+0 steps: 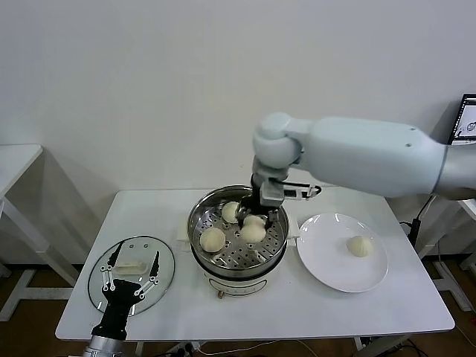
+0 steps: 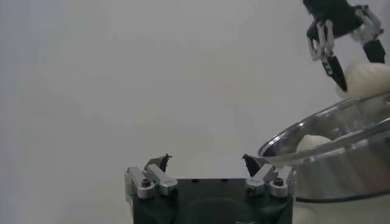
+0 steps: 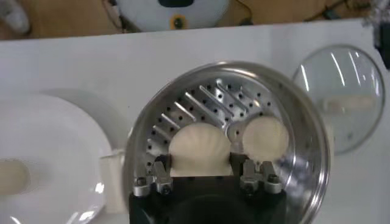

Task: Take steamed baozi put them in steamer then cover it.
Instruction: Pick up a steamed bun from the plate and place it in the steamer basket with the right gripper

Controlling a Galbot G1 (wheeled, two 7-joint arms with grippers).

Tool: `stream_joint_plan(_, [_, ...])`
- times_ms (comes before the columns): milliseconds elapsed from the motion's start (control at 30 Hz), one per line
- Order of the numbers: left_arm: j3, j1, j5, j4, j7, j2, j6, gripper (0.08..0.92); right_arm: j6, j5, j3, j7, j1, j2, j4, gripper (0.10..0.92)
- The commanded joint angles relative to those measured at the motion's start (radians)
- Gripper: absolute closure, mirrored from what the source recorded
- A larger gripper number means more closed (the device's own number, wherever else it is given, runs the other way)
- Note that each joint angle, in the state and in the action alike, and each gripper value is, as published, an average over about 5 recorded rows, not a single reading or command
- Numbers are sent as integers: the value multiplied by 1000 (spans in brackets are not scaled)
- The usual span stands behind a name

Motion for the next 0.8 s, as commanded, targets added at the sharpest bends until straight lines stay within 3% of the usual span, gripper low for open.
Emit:
stream_joint_plan(33, [-4, 1, 0, 1, 0, -1, -2, 177, 122, -137, 19, 14, -113, 74, -2, 364])
stream_joint_plan(600, [-13, 4, -2, 6, -2, -3, -14, 177, 149, -196, 26, 16, -154, 82, -15, 359])
stream_joint_plan(800, [-13, 3, -3, 6, -3, -5, -14, 177, 149, -194, 29, 15, -152, 85, -18, 318])
